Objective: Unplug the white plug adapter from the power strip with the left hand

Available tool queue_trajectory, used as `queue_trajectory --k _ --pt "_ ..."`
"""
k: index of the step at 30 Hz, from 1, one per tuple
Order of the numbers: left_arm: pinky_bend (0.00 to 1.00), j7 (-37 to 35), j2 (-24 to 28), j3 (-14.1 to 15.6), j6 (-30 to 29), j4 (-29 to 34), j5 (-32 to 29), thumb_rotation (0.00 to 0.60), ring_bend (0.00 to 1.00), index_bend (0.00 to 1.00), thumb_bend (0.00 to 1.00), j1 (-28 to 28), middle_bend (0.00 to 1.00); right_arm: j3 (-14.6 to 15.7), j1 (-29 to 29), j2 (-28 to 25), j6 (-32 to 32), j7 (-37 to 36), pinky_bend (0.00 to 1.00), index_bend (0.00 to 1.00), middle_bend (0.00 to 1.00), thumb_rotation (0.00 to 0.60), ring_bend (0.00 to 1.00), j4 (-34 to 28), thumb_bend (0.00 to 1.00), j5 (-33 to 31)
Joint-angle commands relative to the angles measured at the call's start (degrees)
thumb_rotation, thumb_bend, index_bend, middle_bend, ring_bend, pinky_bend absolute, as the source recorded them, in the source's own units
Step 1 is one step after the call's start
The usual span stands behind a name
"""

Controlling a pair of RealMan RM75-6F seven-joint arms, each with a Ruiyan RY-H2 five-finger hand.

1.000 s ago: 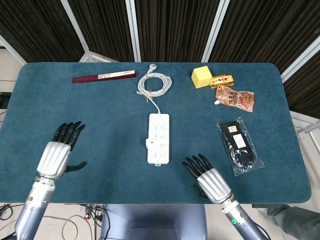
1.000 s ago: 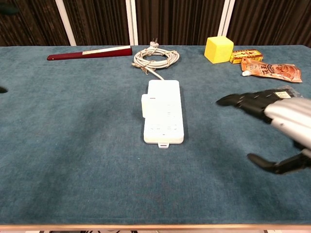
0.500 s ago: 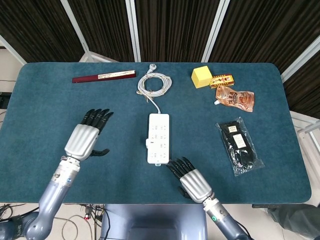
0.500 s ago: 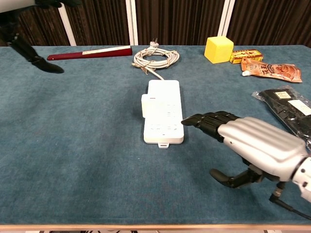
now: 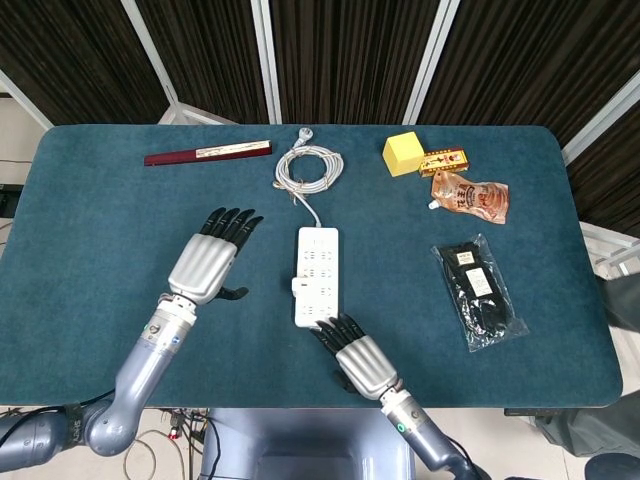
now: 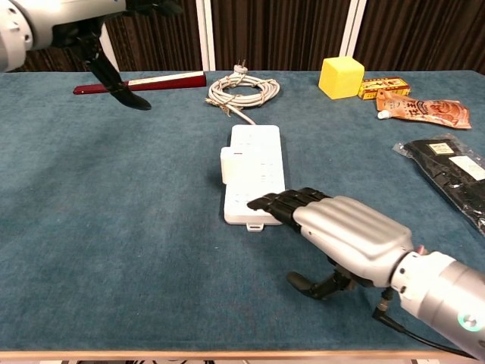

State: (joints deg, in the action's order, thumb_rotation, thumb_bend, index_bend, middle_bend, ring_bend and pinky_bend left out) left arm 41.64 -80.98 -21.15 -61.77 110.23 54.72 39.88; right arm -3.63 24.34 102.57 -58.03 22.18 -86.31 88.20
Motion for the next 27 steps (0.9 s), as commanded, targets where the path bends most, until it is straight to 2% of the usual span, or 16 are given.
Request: queue_trajectory --k 1,17,22,27 --pt "0.03 0.5 -0.9 0.3 -0.2 -0.6 -0.8 0.600 0.00 0.09 0.02 1.2 0.04 -0.6 0.8 0.8 0.5 -0.1 0.07 0.05 0.09 0.600 0.02 0.9 0.48 -0.6" --pt "0.05 2.2 -5.0 1.4 -0.1 -3.5 -3.9 0.600 0.01 0.12 0.02 7.0 0.11 0.0 2.5 4.0 2.2 -0.4 0.07 0.09 0.13 0.600 0.03 4.5 0.48 -3.3" --pt "0.09 3.0 -6.6 2.1 -0.4 -4.1 -4.7 0.600 0.05 0.15 0.04 8.7 0.17 0.4 2.7 4.4 2.0 -0.4 0.07 0.09 0.13 0.600 0.03 4.8 0.48 -3.5" --pt "0.14 4.1 -8.9 2.5 -1.2 -4.9 -6.0 0.600 0.10 0.25 0.07 10.5 0.30 0.6 2.9 4.4 1.7 -0.5 0.07 0.09 0.13 0.600 0.03 4.9 0.48 -3.7"
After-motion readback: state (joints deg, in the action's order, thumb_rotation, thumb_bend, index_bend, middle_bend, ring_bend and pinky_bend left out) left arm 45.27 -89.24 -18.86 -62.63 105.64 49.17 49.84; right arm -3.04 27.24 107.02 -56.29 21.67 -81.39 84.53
